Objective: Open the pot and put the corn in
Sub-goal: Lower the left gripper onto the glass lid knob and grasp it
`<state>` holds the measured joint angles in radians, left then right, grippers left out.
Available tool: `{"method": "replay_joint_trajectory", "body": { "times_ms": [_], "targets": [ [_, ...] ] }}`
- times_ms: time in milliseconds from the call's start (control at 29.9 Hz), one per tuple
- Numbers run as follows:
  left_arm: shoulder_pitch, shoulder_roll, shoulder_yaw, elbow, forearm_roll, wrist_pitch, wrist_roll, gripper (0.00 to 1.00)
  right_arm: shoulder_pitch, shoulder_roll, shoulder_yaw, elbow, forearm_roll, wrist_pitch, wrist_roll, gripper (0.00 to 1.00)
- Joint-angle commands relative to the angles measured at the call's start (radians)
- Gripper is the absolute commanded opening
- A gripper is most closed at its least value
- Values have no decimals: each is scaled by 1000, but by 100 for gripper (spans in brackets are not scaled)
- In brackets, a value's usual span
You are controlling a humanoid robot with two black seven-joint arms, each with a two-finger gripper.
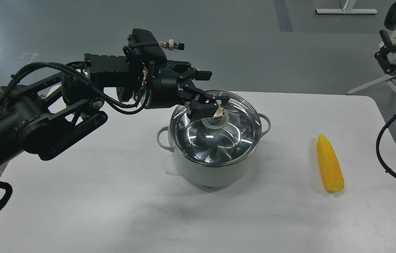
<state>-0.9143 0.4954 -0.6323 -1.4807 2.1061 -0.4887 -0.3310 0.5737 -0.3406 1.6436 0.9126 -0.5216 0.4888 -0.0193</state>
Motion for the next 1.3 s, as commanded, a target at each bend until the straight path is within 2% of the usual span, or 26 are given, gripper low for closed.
{"method": "replay_joint_trajectory", "body": {
  "times_ms": [0, 468, 769, 1103, 1270],
  "targets": [
    [-24, -41, 71, 19, 61, 0, 3, 85, -12, -1, 16, 2, 0, 0, 1, 100],
    [-15, -69, 105, 103, 60, 0, 9, 85, -31, 0, 36, 6, 5, 0, 2, 100],
    [5, -69, 106, 111, 65, 0, 12, 78, -32, -1, 35, 12, 5, 0, 1, 100],
    [12, -103, 106, 158, 63, 0, 12, 78, -41, -3, 35, 14, 5, 0, 2, 100],
    [11, -104, 108, 160, 63, 0, 10, 69, -41, -6, 36, 14, 5, 0, 2, 100]
  ]
}}
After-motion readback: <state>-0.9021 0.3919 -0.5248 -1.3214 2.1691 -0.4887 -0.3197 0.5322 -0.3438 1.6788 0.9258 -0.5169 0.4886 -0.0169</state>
